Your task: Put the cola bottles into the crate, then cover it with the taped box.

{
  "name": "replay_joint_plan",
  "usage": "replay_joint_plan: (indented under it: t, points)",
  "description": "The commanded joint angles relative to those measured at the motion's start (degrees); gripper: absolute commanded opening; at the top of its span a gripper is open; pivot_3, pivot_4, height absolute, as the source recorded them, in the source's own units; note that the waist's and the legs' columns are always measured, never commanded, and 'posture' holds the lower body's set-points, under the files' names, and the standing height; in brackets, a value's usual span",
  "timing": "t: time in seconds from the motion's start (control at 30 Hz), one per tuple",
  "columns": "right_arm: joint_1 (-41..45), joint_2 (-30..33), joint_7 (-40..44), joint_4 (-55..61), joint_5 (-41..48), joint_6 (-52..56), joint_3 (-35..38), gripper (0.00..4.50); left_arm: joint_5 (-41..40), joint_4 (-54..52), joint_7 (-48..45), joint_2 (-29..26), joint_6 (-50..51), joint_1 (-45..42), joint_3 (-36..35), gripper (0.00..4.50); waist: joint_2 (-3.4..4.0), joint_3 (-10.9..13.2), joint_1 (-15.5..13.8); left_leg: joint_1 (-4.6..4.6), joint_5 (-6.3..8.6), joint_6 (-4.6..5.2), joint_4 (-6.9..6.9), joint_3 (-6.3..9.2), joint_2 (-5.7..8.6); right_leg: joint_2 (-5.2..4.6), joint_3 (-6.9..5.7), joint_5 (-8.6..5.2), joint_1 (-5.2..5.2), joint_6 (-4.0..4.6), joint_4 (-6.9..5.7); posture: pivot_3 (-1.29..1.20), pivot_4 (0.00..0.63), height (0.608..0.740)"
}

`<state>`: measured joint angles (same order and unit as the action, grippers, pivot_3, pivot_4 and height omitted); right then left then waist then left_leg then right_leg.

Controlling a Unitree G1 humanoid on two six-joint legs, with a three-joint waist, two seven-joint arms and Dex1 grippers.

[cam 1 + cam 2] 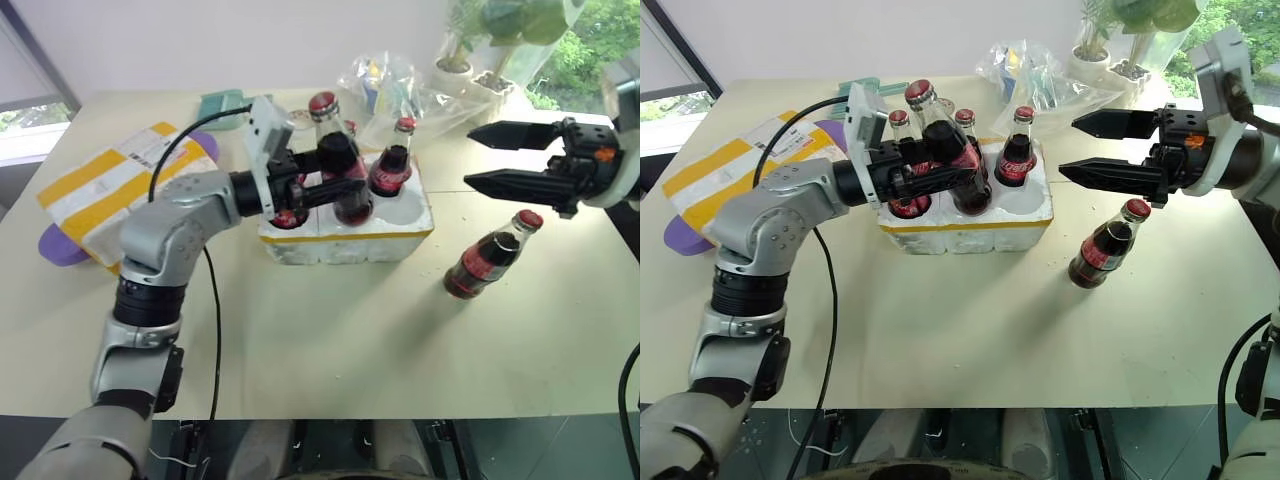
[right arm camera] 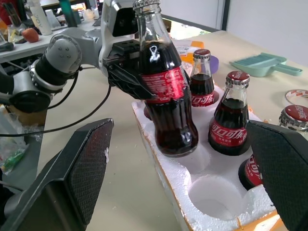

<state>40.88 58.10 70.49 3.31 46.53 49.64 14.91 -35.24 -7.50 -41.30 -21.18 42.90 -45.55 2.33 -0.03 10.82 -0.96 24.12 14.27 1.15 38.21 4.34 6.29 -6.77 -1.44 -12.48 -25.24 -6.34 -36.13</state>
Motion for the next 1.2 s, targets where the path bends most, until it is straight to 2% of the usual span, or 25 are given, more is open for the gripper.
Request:
replay_joint_plan:
  t: [0.03,0.33,0.47,0.53,0.6,0.63,0.83,0.93,1.0,1.2]
  points:
    - [0.2,0.7,-0.7,2.0,1.5,-0.3,2.4,4.50,2.1,-5.3,3.4,1.0,-1.1,0.7,1.1,2.64,0.00,0.0,0.1,0.00,0.00,0.00,0.00,0.00,0.01,0.00,0.01,0.01,0.00,-0.01,0.00,0.00,0.150,0.740]
    - [0.4,0.8,-1.4,1.4,2.3,-0.1,2.8,4.50,7.9,-8.1,15.6,2.5,7.5,1.8,3.6,2.64,0.00,0.0,0.1,-0.01,0.03,0.05,-0.01,0.00,-0.01,0.02,0.01,0.01,-0.01,-0.01,-0.01,0.00,0.150,0.740]
    - [0.5,0.6,-1.6,1.4,2.2,-0.4,2.7,4.50,7.2,-9.8,16.6,3.1,10.4,1.6,3.6,2.64,0.00,0.0,0.3,-0.01,0.02,0.04,-0.01,0.00,-0.01,0.03,0.00,0.01,-0.02,-0.01,-0.02,0.00,0.150,0.740]
    - [0.6,0.5,-1.7,1.3,2.1,-0.5,2.5,4.50,6.5,-10.0,16.0,2.8,10.7,1.5,3.0,3.68,0.00,0.0,0.3,-0.01,0.01,0.01,-0.02,0.00,-0.03,0.04,0.00,0.01,-0.04,-0.01,-0.02,0.00,0.150,0.740]
    - [0.5,0.3,-1.6,1.2,2.0,-0.7,2.3,4.50,5.9,-10.0,14.5,2.0,10.1,1.2,2.4,4.46,0.00,0.0,0.2,-0.01,0.00,0.00,-0.02,0.00,-0.03,0.04,0.00,0.01,-0.03,-0.01,-0.03,0.00,0.150,0.740]
    - [0.5,0.3,-1.6,1.1,1.9,-0.8,2.3,4.50,5.5,-10.1,13.8,1.6,9.9,1.1,2.1,4.46,0.00,0.0,0.2,-0.01,0.00,0.00,-0.02,0.00,-0.03,0.04,0.00,0.01,-0.02,-0.01,-0.02,0.00,0.150,0.740]
    - [0.7,0.2,-1.3,0.7,1.5,-1.2,2.0,4.50,-1.2,-11.2,6.7,-1.6,7.9,-0.5,-4.2,4.46,0.01,0.0,0.2,-0.04,0.00,0.00,-0.02,0.00,-0.02,0.04,-0.01,0.01,-0.01,-0.01,-0.03,0.00,0.150,0.740]
    - [0.5,0.3,-1.1,0.5,1.3,-1.5,2.0,4.50,-9.2,-8.5,6.5,-2.3,11.7,-4.8,-11.9,4.46,-0.03,0.0,0.1,-0.02,0.00,0.01,0.01,0.01,-0.01,0.03,-0.03,0.01,0.00,-0.01,-0.02,0.00,0.150,0.740]
    - [0.5,0.4,-1.0,0.3,1.2,-1.7,2.1,4.50,-15.6,-8.0,3.4,-4.6,14.5,-6.7,-15.4,4.46,-0.03,0.0,0.2,-0.01,0.00,0.01,0.03,0.02,-0.01,0.05,-0.07,0.01,0.01,-0.01,-0.02,0.00,0.150,0.740]
    - [0.8,1.1,-0.9,-0.6,0.8,-2.0,2.2,4.50,-30.4,-8.1,-3.9,-12.0,21.0,-8.3,-20.0,4.46,0.00,0.0,0.4,-0.03,-0.03,-0.04,0.01,0.00,-0.02,0.05,-0.07,0.00,0.00,-0.02,-0.02,0.00,0.150,0.740]
